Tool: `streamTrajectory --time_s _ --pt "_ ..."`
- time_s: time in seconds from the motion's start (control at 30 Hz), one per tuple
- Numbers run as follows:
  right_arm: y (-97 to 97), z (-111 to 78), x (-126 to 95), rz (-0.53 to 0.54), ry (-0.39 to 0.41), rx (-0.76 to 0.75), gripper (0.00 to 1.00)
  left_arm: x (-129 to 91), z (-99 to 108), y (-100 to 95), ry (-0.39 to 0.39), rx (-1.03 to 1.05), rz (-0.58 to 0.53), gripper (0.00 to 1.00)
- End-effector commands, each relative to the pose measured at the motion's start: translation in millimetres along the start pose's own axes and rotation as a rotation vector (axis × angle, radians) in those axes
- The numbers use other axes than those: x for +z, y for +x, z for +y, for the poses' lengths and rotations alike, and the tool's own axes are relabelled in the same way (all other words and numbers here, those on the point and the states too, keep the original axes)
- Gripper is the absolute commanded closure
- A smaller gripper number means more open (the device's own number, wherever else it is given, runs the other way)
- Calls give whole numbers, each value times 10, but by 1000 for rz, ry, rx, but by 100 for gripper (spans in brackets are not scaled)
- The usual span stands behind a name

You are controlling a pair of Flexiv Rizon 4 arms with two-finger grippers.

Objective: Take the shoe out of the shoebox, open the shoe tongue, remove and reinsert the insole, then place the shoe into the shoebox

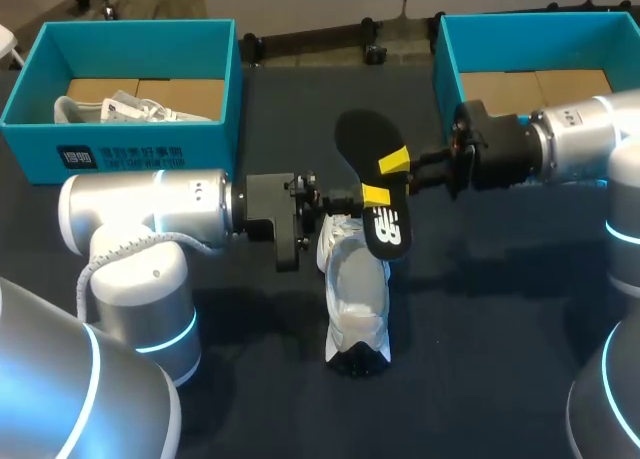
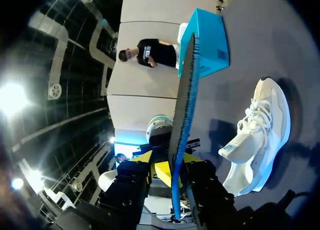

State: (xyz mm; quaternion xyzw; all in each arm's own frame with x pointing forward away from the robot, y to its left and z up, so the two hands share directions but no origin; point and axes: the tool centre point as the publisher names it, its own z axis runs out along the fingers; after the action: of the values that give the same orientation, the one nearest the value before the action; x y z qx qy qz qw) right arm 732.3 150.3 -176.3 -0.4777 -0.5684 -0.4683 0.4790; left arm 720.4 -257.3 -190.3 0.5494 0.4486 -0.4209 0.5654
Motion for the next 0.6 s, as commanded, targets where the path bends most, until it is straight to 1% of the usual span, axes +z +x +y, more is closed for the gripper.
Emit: streamTrajectory --time_s 0.03,0.3,0.6 --pt "-14 10 27 3 4 -1 74 -4 -22 9 -3 3 0 100" --pt "-28 37 34 9 7 0 76 -12 -43 21 -1 -1 0 100" --pt "-53 52 34 15 4 5 76 -8 -48 15 -3 1 -6 100"
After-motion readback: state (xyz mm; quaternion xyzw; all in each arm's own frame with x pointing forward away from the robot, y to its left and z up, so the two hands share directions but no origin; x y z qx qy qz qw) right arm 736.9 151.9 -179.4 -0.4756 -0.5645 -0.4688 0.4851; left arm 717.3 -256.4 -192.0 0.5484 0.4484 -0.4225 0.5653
